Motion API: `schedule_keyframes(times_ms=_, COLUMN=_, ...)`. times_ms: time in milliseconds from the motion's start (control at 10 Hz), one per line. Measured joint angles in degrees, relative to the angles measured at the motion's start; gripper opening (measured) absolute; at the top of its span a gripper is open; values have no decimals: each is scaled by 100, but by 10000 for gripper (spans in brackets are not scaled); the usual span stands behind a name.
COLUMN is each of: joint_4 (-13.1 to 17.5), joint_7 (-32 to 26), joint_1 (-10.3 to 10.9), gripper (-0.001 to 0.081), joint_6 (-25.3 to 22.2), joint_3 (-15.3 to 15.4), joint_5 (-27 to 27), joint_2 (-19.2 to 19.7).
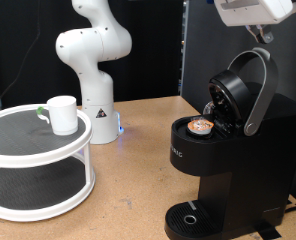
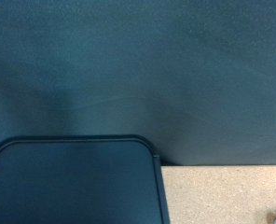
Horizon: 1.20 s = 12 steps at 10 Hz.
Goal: Make a cup of coffee with the keurig machine
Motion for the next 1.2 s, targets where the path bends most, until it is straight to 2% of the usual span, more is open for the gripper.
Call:
schedule_keyframes(times_ms=100, joint_4=0, joint_7=91, joint_1=-1, gripper=70, joint_6=29, joint_3=51, joint_5=-35, joint_2=25)
schedule_keyframes(times_ms=200, joint_4=4, joint_7=160, joint_1=-1, gripper=12, joint_6=76, joint_3=93, joint_5=-63, joint_2=67)
schedule_keyframes(times_ms=700, joint_4=41, joint_7=258, joint_1=-4, gripper=7, joint_6=248, joint_3=149, joint_5=-130, joint_2=318)
schedule_keyframes(times_ms=900, joint_4=44, joint_7=-55, joint_1=-7, gripper=7, joint_6=68, joint_3=64, joint_5=42, joint_2=284)
schedule_keyframes(times_ms=1200, joint_4=-77, joint_7=-762, joint_1=-70, gripper=7, joint_6=-504, joint_3=-249, joint_5=137, joint_2=42)
